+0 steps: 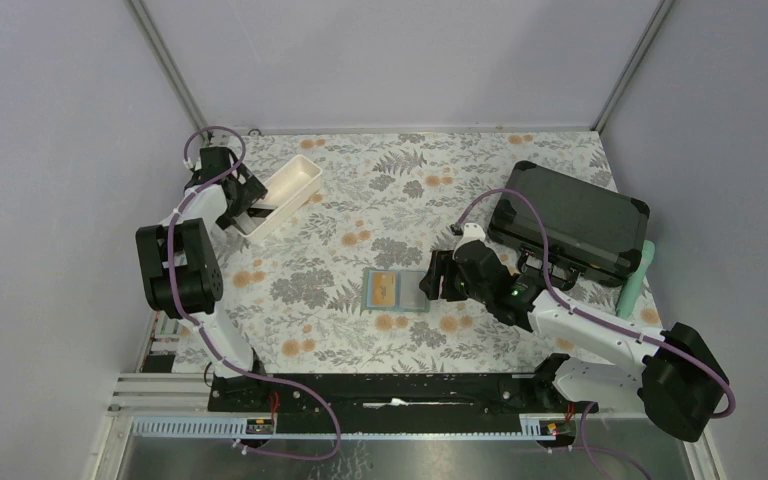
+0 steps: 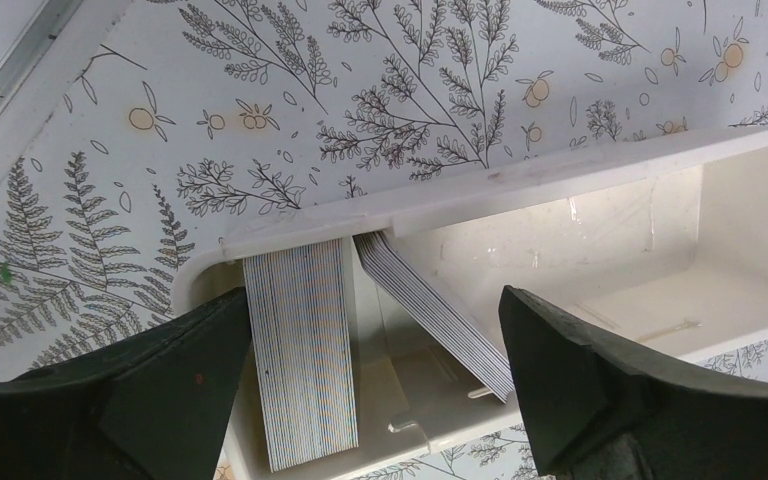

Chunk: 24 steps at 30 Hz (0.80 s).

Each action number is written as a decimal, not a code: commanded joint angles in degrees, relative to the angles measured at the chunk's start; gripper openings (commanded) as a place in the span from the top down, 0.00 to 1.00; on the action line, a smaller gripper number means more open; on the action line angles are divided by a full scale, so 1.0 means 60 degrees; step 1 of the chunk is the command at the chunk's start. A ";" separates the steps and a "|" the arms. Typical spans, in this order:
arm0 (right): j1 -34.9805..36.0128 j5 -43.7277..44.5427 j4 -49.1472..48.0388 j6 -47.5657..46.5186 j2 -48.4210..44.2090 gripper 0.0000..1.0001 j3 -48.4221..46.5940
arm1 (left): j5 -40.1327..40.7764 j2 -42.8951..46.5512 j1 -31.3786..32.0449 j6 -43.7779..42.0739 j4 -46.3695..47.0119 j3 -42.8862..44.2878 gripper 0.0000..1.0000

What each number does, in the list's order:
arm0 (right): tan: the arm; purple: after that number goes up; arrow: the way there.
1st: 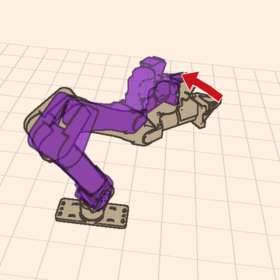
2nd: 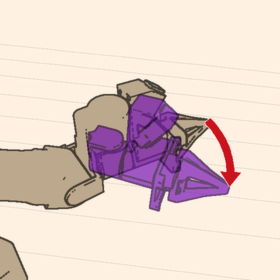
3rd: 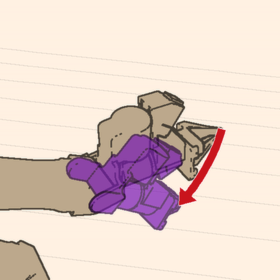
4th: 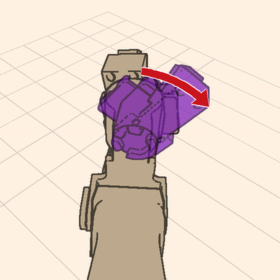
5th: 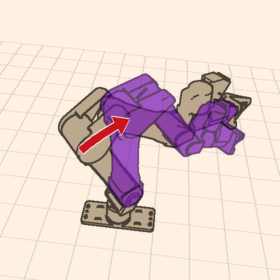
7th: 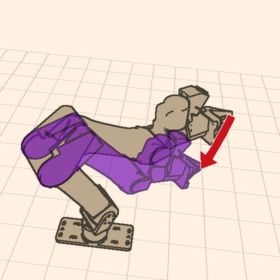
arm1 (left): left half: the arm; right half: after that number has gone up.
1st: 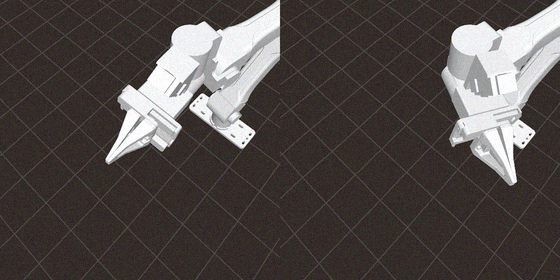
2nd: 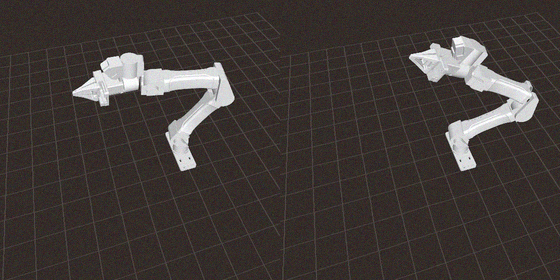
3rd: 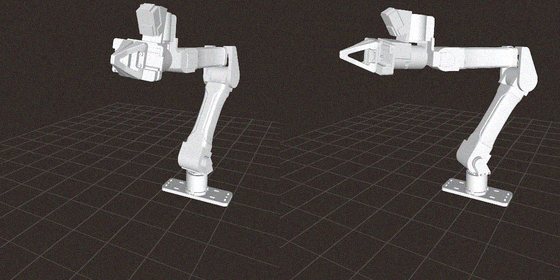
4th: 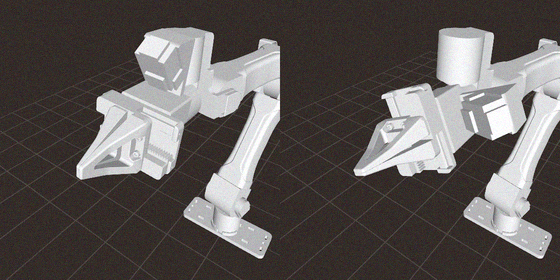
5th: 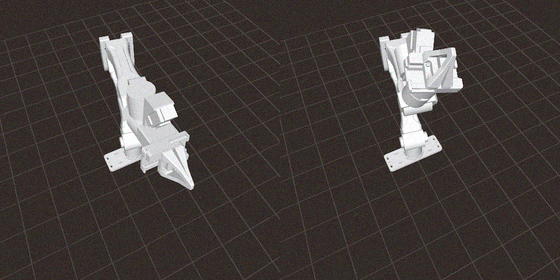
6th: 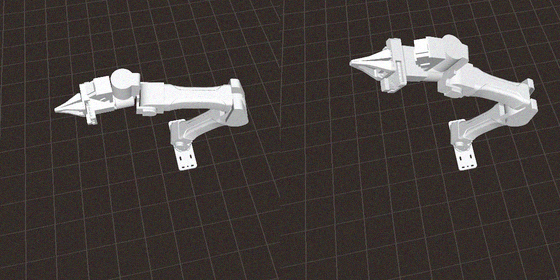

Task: Put the credit cards into the card holder
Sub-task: Pick up the credit card from the storage box.

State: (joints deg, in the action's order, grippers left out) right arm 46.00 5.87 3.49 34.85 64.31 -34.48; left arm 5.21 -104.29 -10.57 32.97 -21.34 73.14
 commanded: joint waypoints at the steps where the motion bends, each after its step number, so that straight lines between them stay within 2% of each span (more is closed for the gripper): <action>1: -0.0064 -0.0073 -0.0218 0.0133 -0.0230 0.35 0.0019 | -0.0136 -0.0242 -0.0084 -0.0075 -0.0132 0.0311 0.02; 24: -0.0064 -0.0119 -0.0215 0.0343 -0.0477 0.35 0.0189 | -0.0302 0.0936 -0.0082 0.0159 0.0212 -0.0003 0.02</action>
State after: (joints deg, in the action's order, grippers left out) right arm 45.98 5.80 3.49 36.16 62.70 -33.71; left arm 3.44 -101.27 -10.79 34.06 -21.37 73.34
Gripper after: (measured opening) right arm 0.655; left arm 0.981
